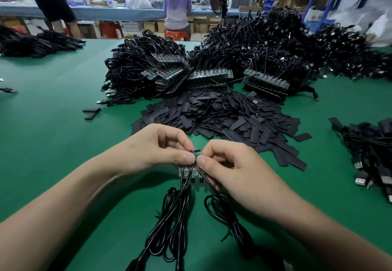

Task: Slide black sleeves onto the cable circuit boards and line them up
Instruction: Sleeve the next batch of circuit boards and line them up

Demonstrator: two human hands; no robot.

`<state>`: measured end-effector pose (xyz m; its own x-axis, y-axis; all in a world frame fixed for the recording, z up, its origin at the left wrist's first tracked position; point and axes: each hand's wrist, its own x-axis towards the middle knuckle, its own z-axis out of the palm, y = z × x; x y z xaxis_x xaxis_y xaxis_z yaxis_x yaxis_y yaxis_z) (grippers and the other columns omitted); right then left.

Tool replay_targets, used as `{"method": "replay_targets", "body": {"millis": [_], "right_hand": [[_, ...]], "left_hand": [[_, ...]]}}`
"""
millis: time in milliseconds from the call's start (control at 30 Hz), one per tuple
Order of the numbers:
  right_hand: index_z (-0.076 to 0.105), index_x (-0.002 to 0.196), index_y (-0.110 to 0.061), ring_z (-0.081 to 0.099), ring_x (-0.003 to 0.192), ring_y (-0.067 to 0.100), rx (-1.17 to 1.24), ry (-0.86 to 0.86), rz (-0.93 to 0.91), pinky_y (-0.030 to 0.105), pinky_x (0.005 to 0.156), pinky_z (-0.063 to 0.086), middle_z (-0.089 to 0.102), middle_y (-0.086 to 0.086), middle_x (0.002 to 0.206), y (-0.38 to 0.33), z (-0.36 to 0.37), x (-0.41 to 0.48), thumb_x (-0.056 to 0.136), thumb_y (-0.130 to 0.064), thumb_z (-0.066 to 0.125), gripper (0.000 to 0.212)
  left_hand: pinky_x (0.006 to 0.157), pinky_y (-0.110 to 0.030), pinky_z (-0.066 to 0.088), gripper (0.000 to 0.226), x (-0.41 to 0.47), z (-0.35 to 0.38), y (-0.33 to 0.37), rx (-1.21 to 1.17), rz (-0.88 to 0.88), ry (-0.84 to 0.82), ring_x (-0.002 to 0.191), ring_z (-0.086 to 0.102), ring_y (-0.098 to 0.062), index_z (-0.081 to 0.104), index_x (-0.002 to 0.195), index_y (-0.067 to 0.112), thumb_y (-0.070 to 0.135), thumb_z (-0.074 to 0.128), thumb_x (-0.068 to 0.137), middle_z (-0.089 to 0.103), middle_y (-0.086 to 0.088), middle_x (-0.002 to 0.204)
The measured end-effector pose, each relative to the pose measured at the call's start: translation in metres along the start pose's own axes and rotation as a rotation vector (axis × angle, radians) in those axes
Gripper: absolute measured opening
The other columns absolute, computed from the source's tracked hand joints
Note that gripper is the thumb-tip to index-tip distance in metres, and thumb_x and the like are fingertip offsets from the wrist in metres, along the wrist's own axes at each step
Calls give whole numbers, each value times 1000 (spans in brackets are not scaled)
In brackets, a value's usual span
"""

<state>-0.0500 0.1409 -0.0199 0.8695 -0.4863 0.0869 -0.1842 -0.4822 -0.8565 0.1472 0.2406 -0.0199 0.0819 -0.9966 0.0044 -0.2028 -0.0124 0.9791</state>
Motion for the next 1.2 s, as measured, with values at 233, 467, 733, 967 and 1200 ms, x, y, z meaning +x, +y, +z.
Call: {"method": "replay_targets", "body": {"millis": [233,467,733,967,1200], "right_hand": [[60,81,-15,49,60,12,149,52,0,40,64,43,59,3,63,11,8,-3,102,-33,59,27],[56,81,-14,46,57,13,195,69,-94,38,59,40,55,-6,59,15,10,-3,95,-52,54,41],[54,74,-18,39,56,7,381,-15,-87,21,56,33,48,-9,60,21,9,-3,105,-38,54,37],[57,74,-23,48,57,6,635,-93,-36,14,56,41,55,-7,64,17,5,-2,102,-36,55,31],[54,83,-12,74,68,22,489,136,79,24,58,53,76,11,75,26,-18,4,109,-36,44,36]], "left_hand": [[62,-15,52,7,2,3,-3,-1,-36,36,62,64,-7,80,83,17,15,78,77,72,-4,73],[61,-15,51,10,3,8,-6,-15,18,-6,59,63,-7,79,77,18,15,74,84,70,2,67],[73,-24,52,40,3,10,-7,-34,86,-36,75,61,-18,79,88,14,51,84,75,72,-8,82],[70,-17,48,29,0,-3,0,-42,95,-74,67,57,-8,77,85,20,47,83,78,67,3,73],[73,-17,52,21,-4,-26,2,545,-46,-84,75,67,-5,78,90,30,49,72,87,75,7,83]]}}
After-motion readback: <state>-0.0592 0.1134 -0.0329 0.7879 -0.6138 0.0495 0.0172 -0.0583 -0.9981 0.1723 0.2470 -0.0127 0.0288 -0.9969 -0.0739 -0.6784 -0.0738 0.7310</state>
